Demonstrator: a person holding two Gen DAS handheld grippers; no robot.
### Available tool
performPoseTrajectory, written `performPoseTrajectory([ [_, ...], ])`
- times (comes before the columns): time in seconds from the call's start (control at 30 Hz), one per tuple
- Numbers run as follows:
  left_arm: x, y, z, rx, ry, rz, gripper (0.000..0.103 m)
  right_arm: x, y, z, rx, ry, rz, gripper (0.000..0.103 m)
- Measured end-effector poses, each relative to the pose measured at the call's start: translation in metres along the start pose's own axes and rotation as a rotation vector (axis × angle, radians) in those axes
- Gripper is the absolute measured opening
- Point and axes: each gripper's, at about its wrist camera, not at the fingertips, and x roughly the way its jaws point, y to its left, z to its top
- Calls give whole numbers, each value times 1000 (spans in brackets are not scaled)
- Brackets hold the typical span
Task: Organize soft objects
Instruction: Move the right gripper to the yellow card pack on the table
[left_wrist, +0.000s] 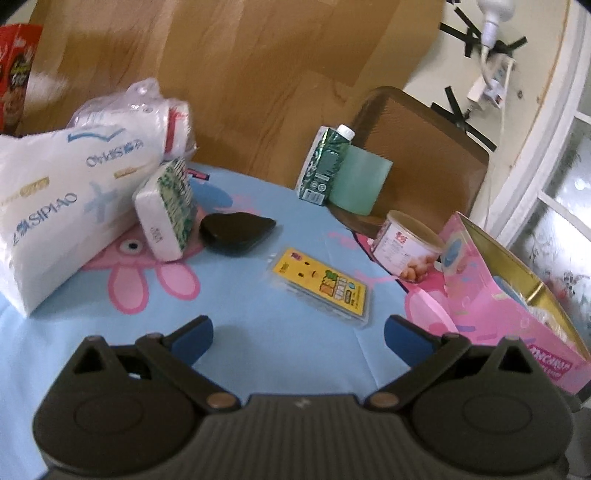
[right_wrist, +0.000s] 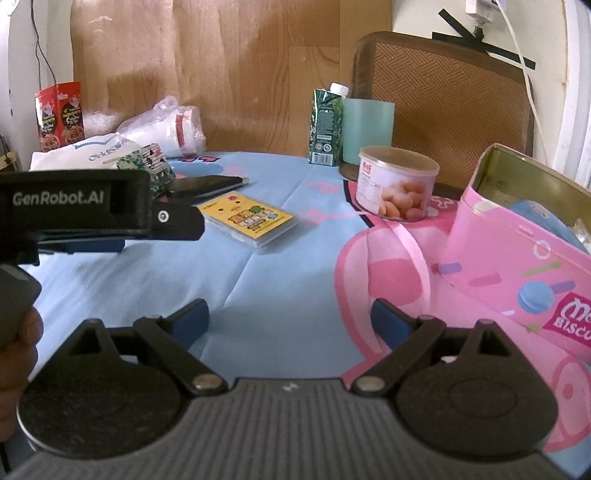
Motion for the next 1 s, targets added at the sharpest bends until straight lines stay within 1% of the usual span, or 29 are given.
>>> performPoseTrajectory([
  [0.23, -2, -7, -2, 37, -14, 2, 103, 4, 2, 3, 2, 3, -6, 98],
  [0.4, -2, -8, -2, 44, -21, 13, 102, 5, 2, 4, 4, 4, -5, 98],
  [0.7, -3, -12, -3, 69, -43, 45, 102, 12, -1, 9, 32, 7, 1, 98],
  [0.87, -3, -11, -4, 69, -44, 44, 102, 19, -2, 14, 35, 11, 8, 98],
  [1.0, -3, -9, -2, 46, -37, 44, 102, 26, -1, 20, 26, 16, 17, 98],
])
